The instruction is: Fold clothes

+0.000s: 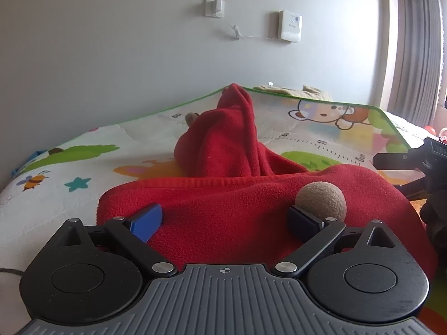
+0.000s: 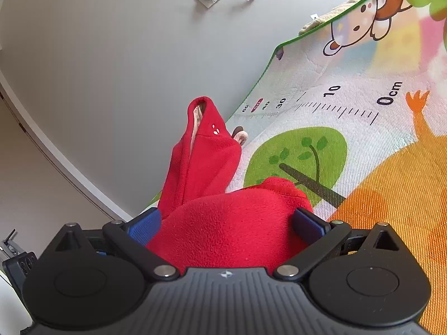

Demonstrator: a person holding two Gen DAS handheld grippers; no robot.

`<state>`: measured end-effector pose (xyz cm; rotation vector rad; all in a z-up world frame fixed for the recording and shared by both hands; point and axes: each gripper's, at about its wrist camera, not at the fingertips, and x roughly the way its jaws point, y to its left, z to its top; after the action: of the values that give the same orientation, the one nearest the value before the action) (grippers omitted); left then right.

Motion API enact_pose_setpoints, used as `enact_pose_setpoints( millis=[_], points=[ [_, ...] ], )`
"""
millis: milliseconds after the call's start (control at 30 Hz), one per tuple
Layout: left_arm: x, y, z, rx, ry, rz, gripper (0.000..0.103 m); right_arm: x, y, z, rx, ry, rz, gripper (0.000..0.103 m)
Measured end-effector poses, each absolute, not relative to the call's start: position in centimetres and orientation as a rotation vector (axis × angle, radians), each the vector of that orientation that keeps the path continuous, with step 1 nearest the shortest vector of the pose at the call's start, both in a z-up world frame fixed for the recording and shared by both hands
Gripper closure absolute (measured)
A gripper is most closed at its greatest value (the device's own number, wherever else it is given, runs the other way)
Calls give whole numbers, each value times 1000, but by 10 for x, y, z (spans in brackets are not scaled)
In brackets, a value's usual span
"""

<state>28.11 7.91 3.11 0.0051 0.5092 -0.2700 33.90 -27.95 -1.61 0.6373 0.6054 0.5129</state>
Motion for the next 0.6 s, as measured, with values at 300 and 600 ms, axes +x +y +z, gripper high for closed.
enact_pose_setpoints(
  millis=[300,600],
  points=[
    [268,87,47,-70,542,-267,4,345,-246,11,384,719,425,2],
    [194,86,43,-535,796,-722,3,397,-243,52,209,738,491,0]
  ],
)
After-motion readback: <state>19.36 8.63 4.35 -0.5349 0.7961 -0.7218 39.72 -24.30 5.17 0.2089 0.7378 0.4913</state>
